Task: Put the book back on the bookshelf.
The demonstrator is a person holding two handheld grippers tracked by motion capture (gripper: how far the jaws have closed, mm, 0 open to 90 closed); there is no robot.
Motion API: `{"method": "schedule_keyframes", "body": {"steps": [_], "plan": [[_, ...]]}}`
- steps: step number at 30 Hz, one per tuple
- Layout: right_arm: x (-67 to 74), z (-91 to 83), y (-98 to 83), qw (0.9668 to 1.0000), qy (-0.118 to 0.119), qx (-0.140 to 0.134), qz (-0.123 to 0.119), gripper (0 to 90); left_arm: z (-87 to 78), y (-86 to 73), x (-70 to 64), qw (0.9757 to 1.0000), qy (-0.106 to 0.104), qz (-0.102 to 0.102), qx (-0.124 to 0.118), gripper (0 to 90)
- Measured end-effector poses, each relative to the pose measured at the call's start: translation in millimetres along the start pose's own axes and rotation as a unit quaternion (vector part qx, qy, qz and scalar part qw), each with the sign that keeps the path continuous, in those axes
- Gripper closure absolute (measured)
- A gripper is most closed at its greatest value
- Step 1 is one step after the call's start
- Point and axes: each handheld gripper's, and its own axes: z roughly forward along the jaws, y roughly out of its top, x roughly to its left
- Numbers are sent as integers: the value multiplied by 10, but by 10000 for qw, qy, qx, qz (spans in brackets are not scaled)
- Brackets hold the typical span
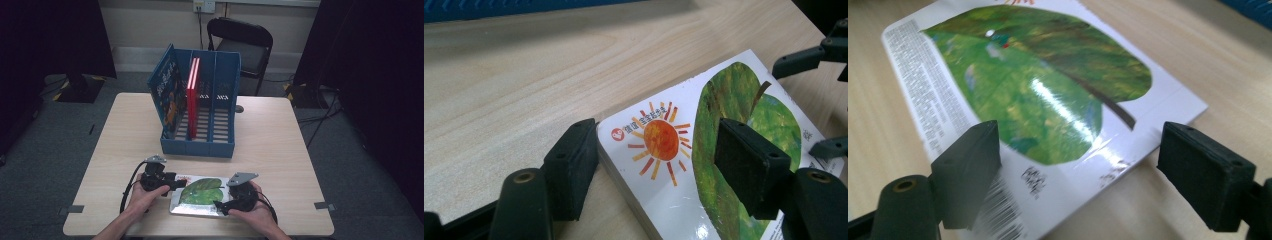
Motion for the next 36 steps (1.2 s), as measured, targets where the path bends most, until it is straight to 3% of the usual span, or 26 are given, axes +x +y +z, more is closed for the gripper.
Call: {"method": "schedule_keyframes", "body": {"steps": [6,7,8,9,10,11,13,14,15,18,19,24,32,36], "plan": [[49,-72,-73,9998,179,106,-27,164,-29,13,-8,9999,-122,5,-104,367],[56,-81,-83,9998,181,123,-34,173,-31,12,-9,9997,-210,-57,-128,376],[58,-100,-85,9997,184,122,-83,200,-27,11,-4,9988,-437,-135,-144,385],[61,-125,-87,9998,160,72,-119,211,-8,9,-17,9972,-703,-217,-99,461],[58,-144,-94,9998,155,61,-108,198,-10,5,-80,9993,-360,-52,-96,431],[56,-154,-112,9997,180,120,-64,190,-12,3,-117,9998,-81,6,-172,415],[52,-167,-149,9998,159,103,-42,194,-5,22,-112,9992,-347,-88,-181,381],[52,-167,-149,9998,159,103,-42,194,-5,22,-112,9992,-347,-88,-181,372],[51,-185,-165,9998,178,90,-9,187,-5,22,-102,9998,-54,4,-208,366],[57,-186,-166,9998,180,62,-25,185,-5,24,-71,9998,64,-10,-161,345],[77,-165,-173,9997,218,97,-40,179,-2,24,-51,9994,281,85,-163,344],[109,-146,-176,9993,344,120,-39,171,48,10,-34,9994,310,154,16,311],[190,-115,-181,9994,155,195,-258,118,82,10,-72,9994,200,267,67,311],[212,-96,-162,9993,95,181,-308,101,84,12,-91,9992,284,287,77,308]]}}
